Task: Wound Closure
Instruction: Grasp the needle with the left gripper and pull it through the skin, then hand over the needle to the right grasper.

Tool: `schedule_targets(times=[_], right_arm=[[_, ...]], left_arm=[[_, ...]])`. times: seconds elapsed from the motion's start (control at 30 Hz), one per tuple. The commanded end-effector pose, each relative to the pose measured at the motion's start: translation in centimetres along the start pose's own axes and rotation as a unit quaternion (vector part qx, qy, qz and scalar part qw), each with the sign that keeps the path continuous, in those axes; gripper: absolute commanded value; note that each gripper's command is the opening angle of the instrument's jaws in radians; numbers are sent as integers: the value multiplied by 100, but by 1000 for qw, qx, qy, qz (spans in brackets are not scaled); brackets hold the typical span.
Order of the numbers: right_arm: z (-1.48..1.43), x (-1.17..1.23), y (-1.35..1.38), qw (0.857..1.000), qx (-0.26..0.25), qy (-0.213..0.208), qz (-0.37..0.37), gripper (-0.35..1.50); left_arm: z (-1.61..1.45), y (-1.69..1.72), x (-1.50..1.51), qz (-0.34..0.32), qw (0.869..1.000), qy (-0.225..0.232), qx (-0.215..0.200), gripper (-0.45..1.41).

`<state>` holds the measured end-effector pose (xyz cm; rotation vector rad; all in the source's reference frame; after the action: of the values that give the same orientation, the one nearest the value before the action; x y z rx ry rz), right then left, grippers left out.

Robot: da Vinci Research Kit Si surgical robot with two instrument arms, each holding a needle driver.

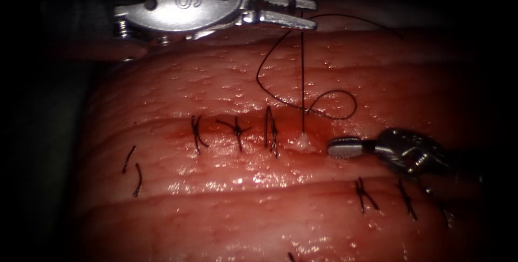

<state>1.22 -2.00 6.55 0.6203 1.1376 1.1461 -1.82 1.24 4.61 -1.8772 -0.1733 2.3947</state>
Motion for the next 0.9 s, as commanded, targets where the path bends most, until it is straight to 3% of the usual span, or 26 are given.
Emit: schedule_targets(times=[0.03,0.1,0.23,0.33,0.37,0.4,0.47,0.57,0.67,0.73,0.9], right_arm=[[9,-4,1,1000,1,0,0,-28],[9,-4,1,1000,1,0,0,-28],[9,-2,1,1000,1,0,1,7],[8,0,0,1000,1,-1,2,19],[7,1,-1,1000,2,-1,2,17],[3,3,-3,1000,5,5,5,-1],[-1,9,-7,999,13,17,24,-5],[-7,28,-21,997,23,35,64,68],[-10,45,-35,992,35,55,109,105],[-11,54,-42,986,42,64,148,116],[-10,59,-50,977,48,63,198,123]], left_arm=[[5,-7,-1,4,1000,1,3,-45],[7,-7,0,6,1000,1,6,-45],[13,7,-10,14,1000,3,6,-45],[20,26,-26,26,1000,4,4,-45],[22,34,-34,26,1000,6,5,-45],[26,47,-47,29,1000,6,3,-45],[32,60,-62,35,999,5,3,-45],[44,88,-94,55,998,-3,4,-45],[56,112,-119,72,997,-11,9,-45],[61,124,-130,79,997,-12,11,-45],[66,141,-142,91,995,-19,35,-45]])
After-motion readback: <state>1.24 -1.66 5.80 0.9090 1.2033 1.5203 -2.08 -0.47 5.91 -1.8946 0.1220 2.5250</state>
